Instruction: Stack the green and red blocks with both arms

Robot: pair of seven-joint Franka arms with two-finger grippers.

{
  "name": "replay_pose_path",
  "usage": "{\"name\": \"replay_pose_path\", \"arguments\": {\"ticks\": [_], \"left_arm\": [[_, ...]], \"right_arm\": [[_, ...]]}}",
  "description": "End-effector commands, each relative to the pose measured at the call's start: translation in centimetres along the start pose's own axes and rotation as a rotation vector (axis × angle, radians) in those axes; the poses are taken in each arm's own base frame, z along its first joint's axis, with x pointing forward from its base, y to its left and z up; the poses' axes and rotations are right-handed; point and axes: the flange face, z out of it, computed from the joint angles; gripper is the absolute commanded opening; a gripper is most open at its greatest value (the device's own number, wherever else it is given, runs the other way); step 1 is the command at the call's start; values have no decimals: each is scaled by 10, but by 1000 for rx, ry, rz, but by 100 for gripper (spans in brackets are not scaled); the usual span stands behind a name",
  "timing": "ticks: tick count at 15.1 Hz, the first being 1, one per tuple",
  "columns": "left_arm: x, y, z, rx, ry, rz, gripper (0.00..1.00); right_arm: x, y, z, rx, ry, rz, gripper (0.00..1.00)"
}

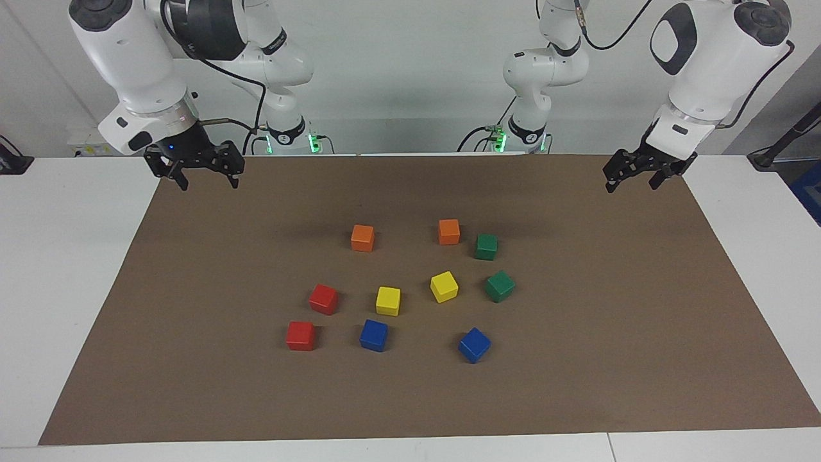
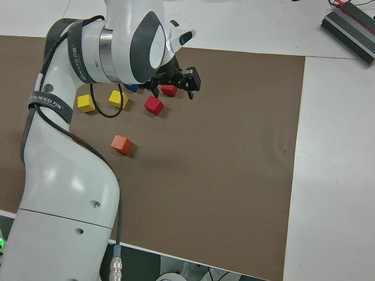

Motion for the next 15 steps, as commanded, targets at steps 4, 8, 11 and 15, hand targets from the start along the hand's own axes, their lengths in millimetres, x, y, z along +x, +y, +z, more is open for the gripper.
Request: {"name": "replay_pose_path", "arguments": {"ticks": [4,8,11,15], "left_arm": [[-1,-3,-2,-3,8,6,100],[-1,-3,-2,-3,8,6,100],[-1,-3,-2,-3,8,6,100],[-1,-3,-2,-3,8,6,100]], "right_arm": [[-7,4,1,-8,9,-3,100],[-9,-3,3,-7,-2,61,100],[-2,-34,24,-1,38,173,100],[28,-102,91,6,40,363,100]]}}
